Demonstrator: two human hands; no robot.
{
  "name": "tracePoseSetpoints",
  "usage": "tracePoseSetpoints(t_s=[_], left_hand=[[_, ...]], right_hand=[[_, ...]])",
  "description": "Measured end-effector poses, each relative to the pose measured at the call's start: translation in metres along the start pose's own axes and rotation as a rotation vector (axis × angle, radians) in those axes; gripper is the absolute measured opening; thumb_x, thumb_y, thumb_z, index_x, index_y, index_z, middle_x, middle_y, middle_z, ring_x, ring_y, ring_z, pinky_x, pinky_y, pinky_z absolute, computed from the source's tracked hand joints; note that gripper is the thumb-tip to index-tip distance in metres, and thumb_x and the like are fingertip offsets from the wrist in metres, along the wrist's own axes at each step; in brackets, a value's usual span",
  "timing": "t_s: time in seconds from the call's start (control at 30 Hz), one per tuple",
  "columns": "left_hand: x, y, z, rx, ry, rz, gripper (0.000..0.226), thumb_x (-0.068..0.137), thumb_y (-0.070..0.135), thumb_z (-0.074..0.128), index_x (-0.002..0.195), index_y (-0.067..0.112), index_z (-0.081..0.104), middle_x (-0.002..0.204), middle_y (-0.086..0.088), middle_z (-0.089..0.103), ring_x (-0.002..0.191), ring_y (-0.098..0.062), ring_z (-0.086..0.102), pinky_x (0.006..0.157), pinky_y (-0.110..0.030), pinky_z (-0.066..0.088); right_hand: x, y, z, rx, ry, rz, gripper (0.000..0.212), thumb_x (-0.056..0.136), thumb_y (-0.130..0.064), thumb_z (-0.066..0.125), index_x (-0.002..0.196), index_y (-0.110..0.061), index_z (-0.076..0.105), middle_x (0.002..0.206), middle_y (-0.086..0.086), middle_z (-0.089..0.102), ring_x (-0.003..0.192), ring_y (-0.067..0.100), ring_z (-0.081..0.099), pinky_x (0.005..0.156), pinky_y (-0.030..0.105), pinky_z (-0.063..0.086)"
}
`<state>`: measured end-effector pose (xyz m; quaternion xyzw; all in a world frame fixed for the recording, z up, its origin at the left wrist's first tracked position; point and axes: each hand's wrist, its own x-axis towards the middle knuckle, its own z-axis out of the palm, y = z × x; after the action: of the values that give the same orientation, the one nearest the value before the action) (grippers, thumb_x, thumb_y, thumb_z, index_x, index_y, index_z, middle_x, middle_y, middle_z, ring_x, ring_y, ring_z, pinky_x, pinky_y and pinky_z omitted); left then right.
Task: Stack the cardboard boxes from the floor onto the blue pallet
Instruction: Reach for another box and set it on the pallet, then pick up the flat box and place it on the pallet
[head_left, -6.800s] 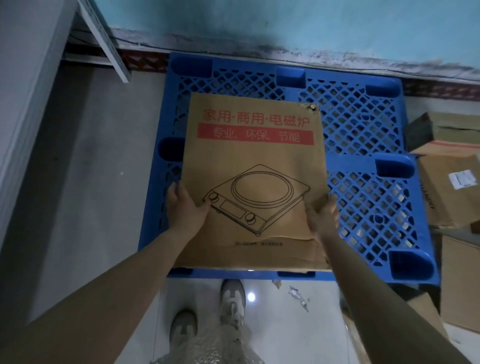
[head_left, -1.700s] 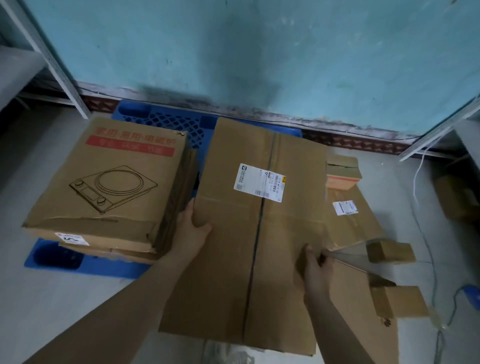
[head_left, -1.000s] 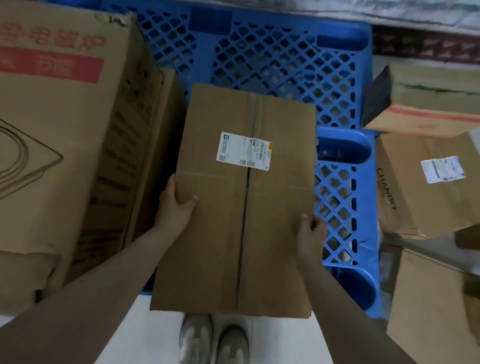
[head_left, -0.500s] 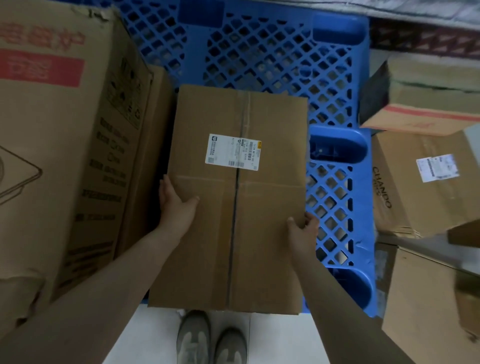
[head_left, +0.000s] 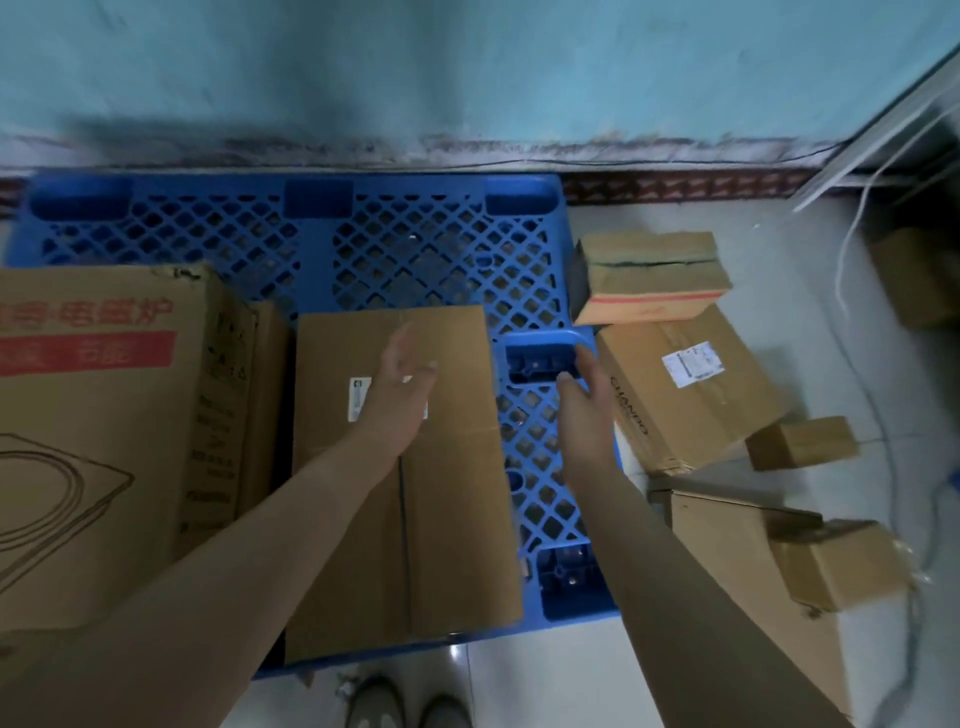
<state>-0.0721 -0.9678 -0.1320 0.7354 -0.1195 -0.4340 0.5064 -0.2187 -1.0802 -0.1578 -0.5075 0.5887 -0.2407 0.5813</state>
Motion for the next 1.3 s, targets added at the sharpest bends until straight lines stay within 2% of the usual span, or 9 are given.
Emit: tracePoseSetpoints(t_s=[0.13,0.3,0.4,0.5,0.7,0.8,0.93,1.13,1.3], left_hand=[[-0.024,0.044,0.036,0.026,-0.041,0.085,0.045,0.103,0.026,0.037,0.148,0.03,0.031,0.15,0.007,0.036,0.132,-0.012,0.037,0.108,-0.03,0.03],[-0.044,0.051,0.106,0.041,-0.089,0.122,0.042,0.102,0.021,0.039,0.144,0.02,0.039,0.144,0.004,0.043,0.129,-0.011,0.042,0.1,-0.026,0.032],[-0.059,0.029,0.157,0.06,-0.154,0.098,0.038,0.102,0.02,0.039,0.139,0.023,0.041,0.136,0.006,0.047,0.12,-0.009,0.045,0.095,-0.026,0.033],[-0.071,0.004,0.218,0.08,-0.206,0.065,0.037,0.101,0.02,0.039,0.137,0.028,0.041,0.134,0.008,0.048,0.118,-0.008,0.047,0.093,-0.027,0.035],[-0.106,-0.037,0.349,0.09,-0.215,0.012,0.038,0.102,0.029,0.035,0.139,0.028,0.041,0.135,0.009,0.048,0.127,-0.01,0.046,0.109,-0.035,0.034],[-0.12,-0.063,0.415,0.106,-0.196,-0.042,0.039,0.102,0.033,0.034,0.14,0.028,0.041,0.142,0.007,0.046,0.127,-0.011,0.046,0.112,-0.039,0.033],[-0.113,-0.107,0.482,0.154,-0.176,-0.093,0.041,0.102,0.036,0.033,0.141,0.027,0.04,0.144,0.0,0.045,0.128,-0.015,0.046,0.111,-0.043,0.034],[-0.097,-0.205,0.532,0.194,-0.16,-0.196,0.043,0.101,0.04,0.03,0.142,0.031,0.039,0.149,0.002,0.04,0.132,-0.018,0.041,0.101,-0.034,0.034],[-0.074,-0.285,0.556,0.211,-0.176,-0.255,0.05,0.1,0.044,0.031,0.145,0.023,0.037,0.149,0.001,0.04,0.139,-0.02,0.035,0.107,-0.029,0.025]], right_hand=[[-0.01,-0.038,-0.055,0.04,0.065,-0.081,0.034,0.099,-0.02,0.047,0.13,-0.035,0.052,0.103,-0.03,0.052,0.085,-0.015,0.056,0.064,0.003,0.042],[-0.007,-0.032,-0.134,0.142,0.192,-0.077,0.026,0.096,-0.027,0.048,0.117,-0.04,0.058,0.129,-0.009,0.056,0.119,0.014,0.054,0.099,0.033,0.043],[-0.008,0.001,-0.196,0.196,0.306,-0.061,0.023,0.097,-0.024,0.049,0.11,-0.04,0.059,0.125,-0.004,0.059,0.119,0.02,0.056,0.102,0.036,0.045],[0.001,0.04,-0.268,0.219,0.374,-0.009,0.025,0.099,-0.025,0.047,0.119,-0.035,0.058,0.129,-0.001,0.057,0.119,0.021,0.055,0.09,0.024,0.05],[0.019,0.101,-0.407,0.203,0.409,0.08,0.037,0.099,-0.028,0.047,0.135,-0.028,0.055,0.138,0.008,0.056,0.13,0.028,0.05,0.111,0.044,0.037],[0.029,0.132,-0.475,0.204,0.412,0.144,0.031,0.1,-0.031,0.047,0.129,-0.033,0.058,0.138,-0.002,0.055,0.126,0.019,0.052,0.106,0.037,0.041],[0.057,0.171,-0.549,0.161,0.419,0.199,0.033,0.1,-0.031,0.044,0.131,-0.032,0.055,0.125,-0.002,0.058,0.11,0.017,0.055,0.076,0.024,0.043],[0.081,0.265,-0.584,0.179,0.455,0.266,0.031,0.101,-0.033,0.044,0.129,-0.03,0.056,0.136,-0.002,0.057,0.127,0.019,0.051,0.104,0.034,0.04],[0.113,0.337,-0.574,0.215,0.487,0.284,0.031,0.099,-0.035,0.047,0.129,-0.032,0.054,0.135,-0.001,0.055,0.112,0.009,0.054,0.07,0.009,0.042]])
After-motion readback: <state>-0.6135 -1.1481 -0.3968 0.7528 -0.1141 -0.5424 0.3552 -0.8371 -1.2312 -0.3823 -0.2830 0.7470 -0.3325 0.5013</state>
